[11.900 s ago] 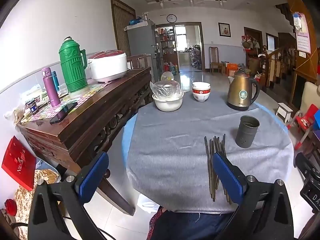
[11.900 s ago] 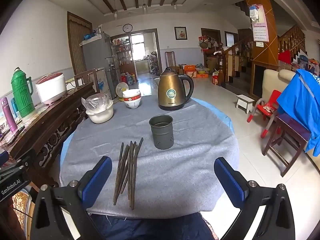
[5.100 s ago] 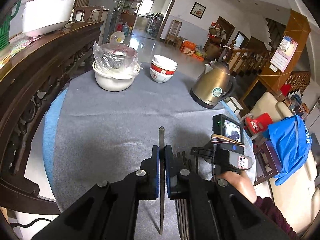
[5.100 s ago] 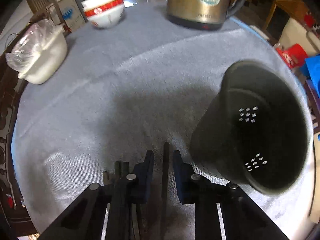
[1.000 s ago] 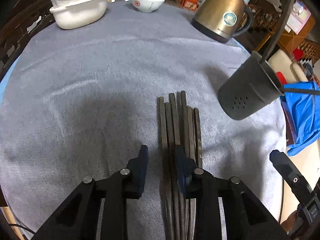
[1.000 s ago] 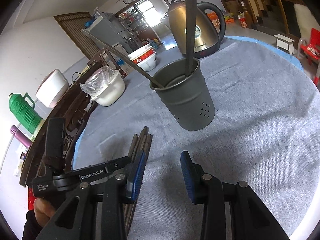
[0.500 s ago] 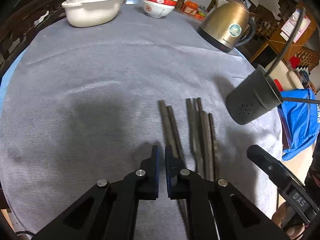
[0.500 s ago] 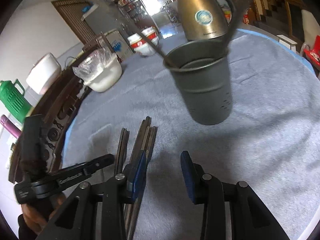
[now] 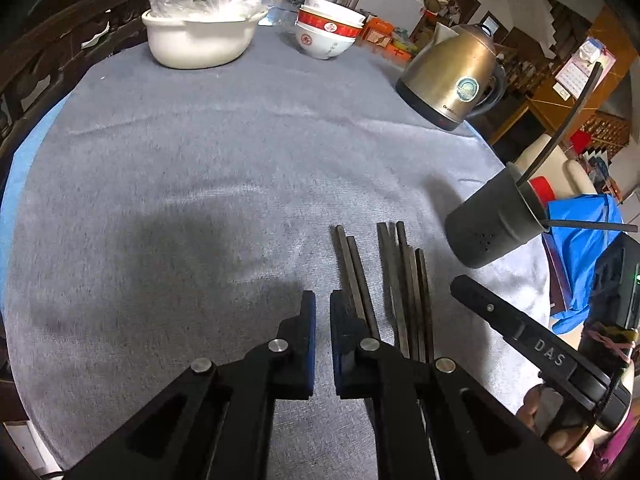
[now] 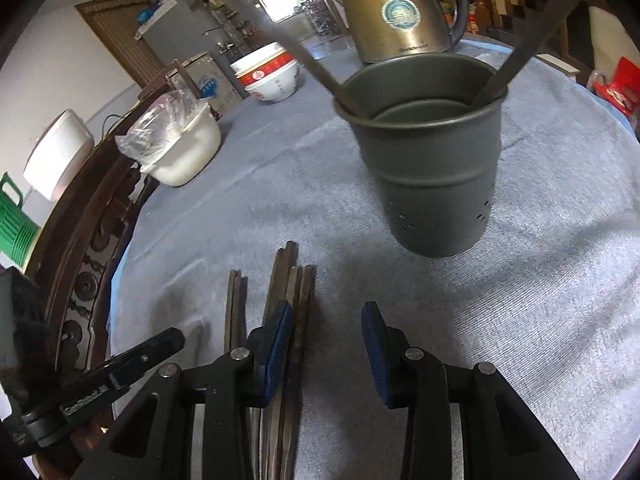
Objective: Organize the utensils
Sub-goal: 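Move the left gripper and the right gripper back to the chopstick bundle, then close the left gripper on a chopstick while the right gripper grasps another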
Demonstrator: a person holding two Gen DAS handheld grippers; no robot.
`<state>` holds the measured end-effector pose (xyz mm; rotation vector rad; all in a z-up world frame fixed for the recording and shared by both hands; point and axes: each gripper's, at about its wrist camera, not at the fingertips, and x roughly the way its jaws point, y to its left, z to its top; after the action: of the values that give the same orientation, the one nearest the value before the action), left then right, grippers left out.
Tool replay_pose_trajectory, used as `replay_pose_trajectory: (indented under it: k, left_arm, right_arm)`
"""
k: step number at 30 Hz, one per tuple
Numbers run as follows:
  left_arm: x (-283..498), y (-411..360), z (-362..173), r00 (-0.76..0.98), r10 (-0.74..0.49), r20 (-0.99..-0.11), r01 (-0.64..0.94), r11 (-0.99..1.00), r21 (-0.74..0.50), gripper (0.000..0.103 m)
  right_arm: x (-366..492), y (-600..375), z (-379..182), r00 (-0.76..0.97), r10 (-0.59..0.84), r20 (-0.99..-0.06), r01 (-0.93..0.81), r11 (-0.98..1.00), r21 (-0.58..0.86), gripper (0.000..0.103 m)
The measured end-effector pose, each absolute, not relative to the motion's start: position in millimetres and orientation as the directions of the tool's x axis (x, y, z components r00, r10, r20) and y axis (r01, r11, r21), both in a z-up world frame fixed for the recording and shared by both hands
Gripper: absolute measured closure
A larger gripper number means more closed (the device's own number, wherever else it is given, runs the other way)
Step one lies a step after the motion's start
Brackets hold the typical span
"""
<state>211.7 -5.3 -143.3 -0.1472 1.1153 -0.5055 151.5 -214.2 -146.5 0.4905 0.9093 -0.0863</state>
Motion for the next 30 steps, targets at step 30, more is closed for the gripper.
replay_pose_trajectory:
  k: [30]
  left_arm:
    - [251, -47, -163, 0.192, -0.424, -0.885, 0.345, 0.873, -0.344, 0.089]
  right_arm:
    - [198, -185, -158, 0.448, -0.004, -0.894, 0.204, 0.974, 0.098, 0.077]
